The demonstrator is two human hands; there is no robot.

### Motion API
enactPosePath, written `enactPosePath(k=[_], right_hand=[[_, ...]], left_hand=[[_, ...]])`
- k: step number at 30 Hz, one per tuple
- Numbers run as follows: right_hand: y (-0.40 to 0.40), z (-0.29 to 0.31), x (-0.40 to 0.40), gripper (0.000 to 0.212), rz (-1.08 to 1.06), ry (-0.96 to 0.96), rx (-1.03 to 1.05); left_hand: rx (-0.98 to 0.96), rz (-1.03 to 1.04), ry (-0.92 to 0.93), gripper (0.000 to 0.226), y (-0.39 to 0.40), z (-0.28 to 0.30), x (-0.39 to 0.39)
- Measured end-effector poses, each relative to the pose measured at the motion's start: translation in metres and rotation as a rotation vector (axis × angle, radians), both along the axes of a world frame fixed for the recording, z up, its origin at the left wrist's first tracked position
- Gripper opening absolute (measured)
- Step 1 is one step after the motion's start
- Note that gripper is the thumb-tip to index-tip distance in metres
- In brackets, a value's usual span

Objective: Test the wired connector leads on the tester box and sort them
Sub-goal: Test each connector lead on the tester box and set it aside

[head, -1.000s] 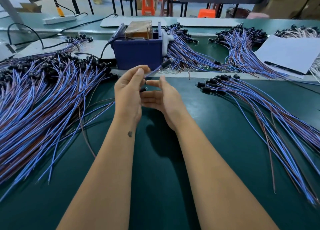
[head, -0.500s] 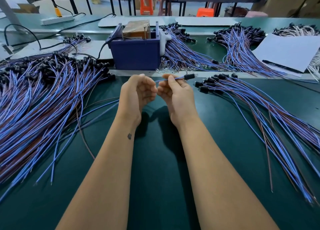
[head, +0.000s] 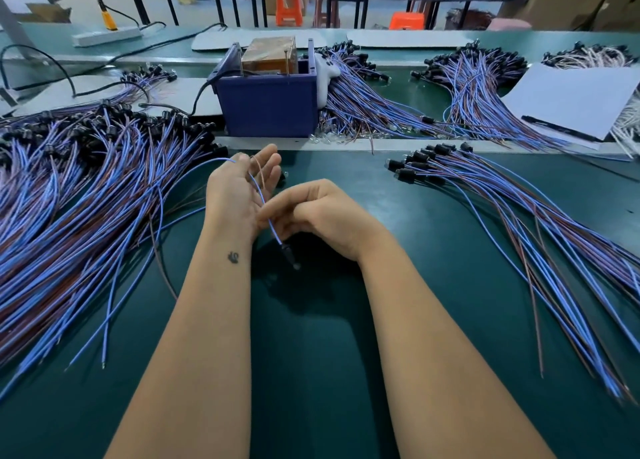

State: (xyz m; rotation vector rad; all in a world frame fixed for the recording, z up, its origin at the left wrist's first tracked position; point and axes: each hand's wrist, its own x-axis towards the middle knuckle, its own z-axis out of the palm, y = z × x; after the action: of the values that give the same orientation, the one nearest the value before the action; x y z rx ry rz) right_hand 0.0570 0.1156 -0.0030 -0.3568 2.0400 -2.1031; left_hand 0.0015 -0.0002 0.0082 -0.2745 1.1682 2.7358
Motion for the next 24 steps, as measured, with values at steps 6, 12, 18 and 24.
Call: enactPosePath(k=[6,12,18,24], right_hand=[[0.0,0.004,-0.004,0.02,-0.303,-0.063,-0.182],[0.008,0.007,-0.002,0.023,-0.584,-0.045,-0.185],[0.007,0.006,-0.001,0.032,-0.592,0.039,-0.219],[0.005,0.001,-0.006,0.017,-0.695,0.031,-0.14]], left_hand=[[-0.209,-0.177,0.254,0.027,0.01,0.0,0.013],[-0.238,-0.181,0.416,0.034,0.026,-0.002,0.021],[-0.38,-0.268,0.325,0.037,0.039,-0.006,0.03],[-0.576,-0.172,0.283,0.039,0.039,-0.009,0.031]])
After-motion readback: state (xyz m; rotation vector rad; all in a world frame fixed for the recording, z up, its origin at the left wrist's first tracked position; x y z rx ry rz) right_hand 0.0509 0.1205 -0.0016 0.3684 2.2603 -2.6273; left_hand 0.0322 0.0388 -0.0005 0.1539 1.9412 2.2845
